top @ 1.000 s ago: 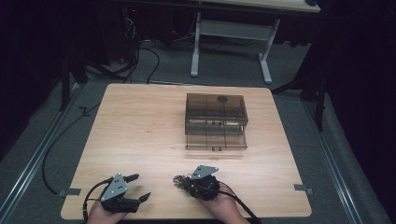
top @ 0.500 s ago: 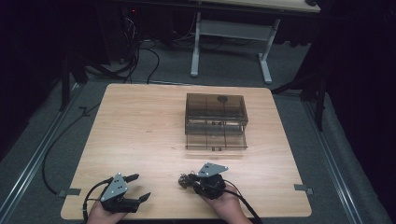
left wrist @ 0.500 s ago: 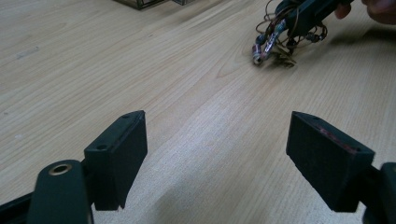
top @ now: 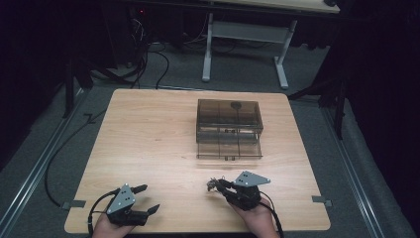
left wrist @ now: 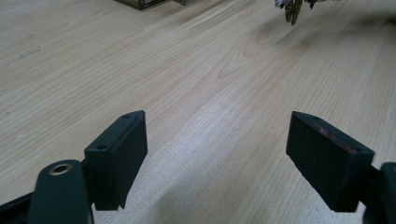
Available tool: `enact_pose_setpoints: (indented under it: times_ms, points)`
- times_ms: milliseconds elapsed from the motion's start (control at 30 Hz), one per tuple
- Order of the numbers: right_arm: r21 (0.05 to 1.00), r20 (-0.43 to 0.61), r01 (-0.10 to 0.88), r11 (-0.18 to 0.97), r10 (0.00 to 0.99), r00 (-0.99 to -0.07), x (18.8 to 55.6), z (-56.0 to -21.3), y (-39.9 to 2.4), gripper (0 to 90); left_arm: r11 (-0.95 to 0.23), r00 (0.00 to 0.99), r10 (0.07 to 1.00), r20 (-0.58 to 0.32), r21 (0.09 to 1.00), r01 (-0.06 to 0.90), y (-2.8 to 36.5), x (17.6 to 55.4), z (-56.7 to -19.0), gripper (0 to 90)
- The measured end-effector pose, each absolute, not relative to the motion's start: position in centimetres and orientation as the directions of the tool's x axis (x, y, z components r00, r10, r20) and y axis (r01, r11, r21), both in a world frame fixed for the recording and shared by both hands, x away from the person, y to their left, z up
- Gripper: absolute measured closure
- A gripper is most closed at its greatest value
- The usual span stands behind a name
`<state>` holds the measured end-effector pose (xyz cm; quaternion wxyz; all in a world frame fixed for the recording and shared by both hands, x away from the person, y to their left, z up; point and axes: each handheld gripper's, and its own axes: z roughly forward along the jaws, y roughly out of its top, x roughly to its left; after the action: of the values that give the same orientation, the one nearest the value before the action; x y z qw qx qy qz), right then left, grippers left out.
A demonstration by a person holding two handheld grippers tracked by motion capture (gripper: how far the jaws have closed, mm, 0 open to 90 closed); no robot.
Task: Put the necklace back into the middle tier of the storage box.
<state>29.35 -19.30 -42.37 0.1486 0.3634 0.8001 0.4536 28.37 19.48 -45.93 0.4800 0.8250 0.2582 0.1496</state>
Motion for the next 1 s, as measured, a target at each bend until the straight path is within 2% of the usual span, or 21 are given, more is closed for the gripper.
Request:
enact_pose_setpoints:
  times_ms: [400,833,1000]
  points:
    - [0.845,0.078,0.455,0.282,0.776,-0.625,28.3,-42.0,-23.2,76.7,-0.403,0.821,0.571,-0.001,0.871,0.282,19.5,28.3,-45.9,21.0]
    - [0.838,0.072,0.504,0.211,0.871,-0.485,26.0,-42.3,-29.6,76.7,-0.404,0.823,0.567,-0.004,0.870,0.283,19.5,28.4,-45.9,21.0]
    - [0.814,0.080,0.535,0.224,0.870,-0.487,25.4,-43.2,-30.2,76.7,-0.411,0.825,0.565,-0.003,0.866,0.284,19.5,28.4,-45.9,21.0]
